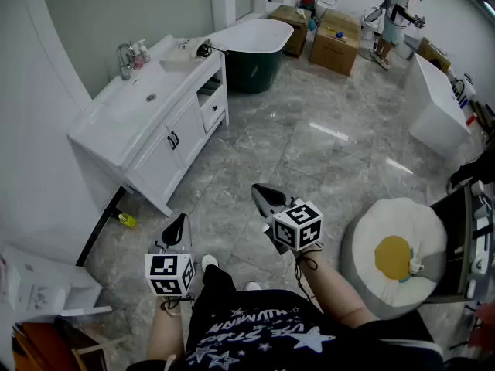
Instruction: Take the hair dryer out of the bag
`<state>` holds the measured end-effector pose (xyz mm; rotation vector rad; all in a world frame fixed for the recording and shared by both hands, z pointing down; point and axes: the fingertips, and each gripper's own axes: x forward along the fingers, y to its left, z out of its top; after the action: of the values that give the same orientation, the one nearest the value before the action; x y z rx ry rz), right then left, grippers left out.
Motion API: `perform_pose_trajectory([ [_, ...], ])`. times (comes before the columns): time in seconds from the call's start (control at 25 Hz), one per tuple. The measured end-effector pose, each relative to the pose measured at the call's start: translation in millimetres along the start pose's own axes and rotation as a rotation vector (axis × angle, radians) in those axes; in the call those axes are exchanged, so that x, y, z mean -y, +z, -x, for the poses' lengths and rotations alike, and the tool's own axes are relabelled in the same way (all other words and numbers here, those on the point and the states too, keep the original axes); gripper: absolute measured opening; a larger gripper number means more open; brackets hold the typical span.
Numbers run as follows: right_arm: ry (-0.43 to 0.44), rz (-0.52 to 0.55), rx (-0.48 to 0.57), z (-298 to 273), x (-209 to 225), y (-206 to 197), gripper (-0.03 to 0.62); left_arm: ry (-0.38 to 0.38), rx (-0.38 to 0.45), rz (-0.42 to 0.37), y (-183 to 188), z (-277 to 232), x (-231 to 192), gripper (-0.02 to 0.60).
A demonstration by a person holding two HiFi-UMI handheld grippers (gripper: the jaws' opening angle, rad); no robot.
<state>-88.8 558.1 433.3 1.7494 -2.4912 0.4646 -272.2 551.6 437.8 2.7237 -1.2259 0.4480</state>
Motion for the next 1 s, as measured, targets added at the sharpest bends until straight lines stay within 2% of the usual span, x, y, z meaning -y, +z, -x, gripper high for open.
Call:
perform_pose_trajectory([
  [0.36, -0.005, 0.004, -0.016, 12, 6, -8, 0.002, 0.007, -0.025, 0.009, -8, 0, 7, 0.020],
  [0.76, 0.001, -0.022, -0.004, -8, 8, -18, 0.003, 0.029, -0.024, -0.038, -6, -14, -2, 0.021],
  [0.88, 0.018, -0.046, -0.018, -26, 15, -18, 0.133, 0.037, -0.010, -0.039, -4, -31, -15, 0.023],
  [0.92, 0.017, -0.052, -0.024, -33, 19, -18, 0.178, 0.032, -0.003, -0.034, -3, -39, -21, 0.031],
  [0.96, 0.012, -0.055, -0.033, -41, 24, -18, 0.215, 0.023, 0.002, -0.028, -3, -50, -27, 0.089],
  [1.0, 0.004, -0.055, -0.044, -50, 31, -18, 0.241, 0.015, 0.004, -0.024, -3, -61, -34, 0.226],
])
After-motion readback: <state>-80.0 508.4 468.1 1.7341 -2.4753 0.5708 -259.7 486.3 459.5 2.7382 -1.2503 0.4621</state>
